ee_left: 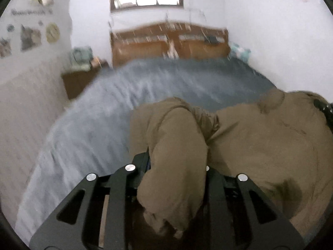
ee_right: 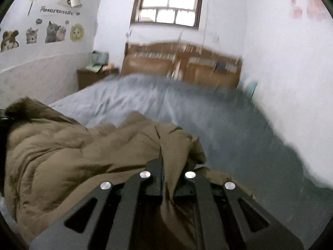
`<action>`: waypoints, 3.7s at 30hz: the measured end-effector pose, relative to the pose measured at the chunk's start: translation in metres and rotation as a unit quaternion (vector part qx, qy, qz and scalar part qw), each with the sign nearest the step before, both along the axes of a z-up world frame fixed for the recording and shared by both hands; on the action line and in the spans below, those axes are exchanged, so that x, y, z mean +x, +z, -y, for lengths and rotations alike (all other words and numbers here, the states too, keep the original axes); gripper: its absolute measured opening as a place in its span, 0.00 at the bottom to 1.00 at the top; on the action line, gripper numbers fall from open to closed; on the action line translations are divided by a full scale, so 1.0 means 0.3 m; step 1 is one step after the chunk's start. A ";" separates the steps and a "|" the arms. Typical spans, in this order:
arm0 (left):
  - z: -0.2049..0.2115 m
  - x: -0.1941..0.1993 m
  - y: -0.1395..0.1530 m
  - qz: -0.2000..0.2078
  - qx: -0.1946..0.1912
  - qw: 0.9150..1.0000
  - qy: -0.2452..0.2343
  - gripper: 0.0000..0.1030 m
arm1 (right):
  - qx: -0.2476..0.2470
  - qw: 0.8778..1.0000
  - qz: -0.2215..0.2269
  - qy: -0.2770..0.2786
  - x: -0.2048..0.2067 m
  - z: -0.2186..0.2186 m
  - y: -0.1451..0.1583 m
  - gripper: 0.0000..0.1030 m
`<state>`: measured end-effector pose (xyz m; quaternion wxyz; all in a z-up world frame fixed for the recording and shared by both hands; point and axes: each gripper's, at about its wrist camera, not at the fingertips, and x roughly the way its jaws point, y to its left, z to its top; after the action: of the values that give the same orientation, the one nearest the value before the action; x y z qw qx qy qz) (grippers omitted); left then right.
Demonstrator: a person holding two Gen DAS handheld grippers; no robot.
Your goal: Fold large clothes
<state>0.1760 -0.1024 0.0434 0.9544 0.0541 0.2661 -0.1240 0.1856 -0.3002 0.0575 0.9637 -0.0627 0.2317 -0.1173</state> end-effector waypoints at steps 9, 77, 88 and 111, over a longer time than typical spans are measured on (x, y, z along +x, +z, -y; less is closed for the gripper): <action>-0.001 0.337 -0.113 -0.006 0.003 0.996 0.087 0.78 | -0.026 0.996 0.016 -0.079 0.344 0.100 0.013 0.93; -0.035 -0.469 -0.437 -0.112 0.063 0.991 -0.023 0.10 | 0.107 0.979 -0.168 -0.051 -0.699 0.144 -0.382 0.14; -0.116 -0.506 -0.382 -0.084 0.023 0.996 0.006 0.31 | 0.068 0.987 -0.148 -0.010 -0.791 0.097 -0.318 0.43; -0.218 -0.519 -0.188 -0.096 0.066 0.993 0.033 0.97 | 0.151 0.987 0.046 0.033 -0.581 0.009 0.086 0.96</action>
<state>0.0202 -0.0369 -0.0129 0.9223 0.0960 0.3657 -0.0796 0.0115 -0.3029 0.0832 0.9751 0.0815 0.1995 -0.0517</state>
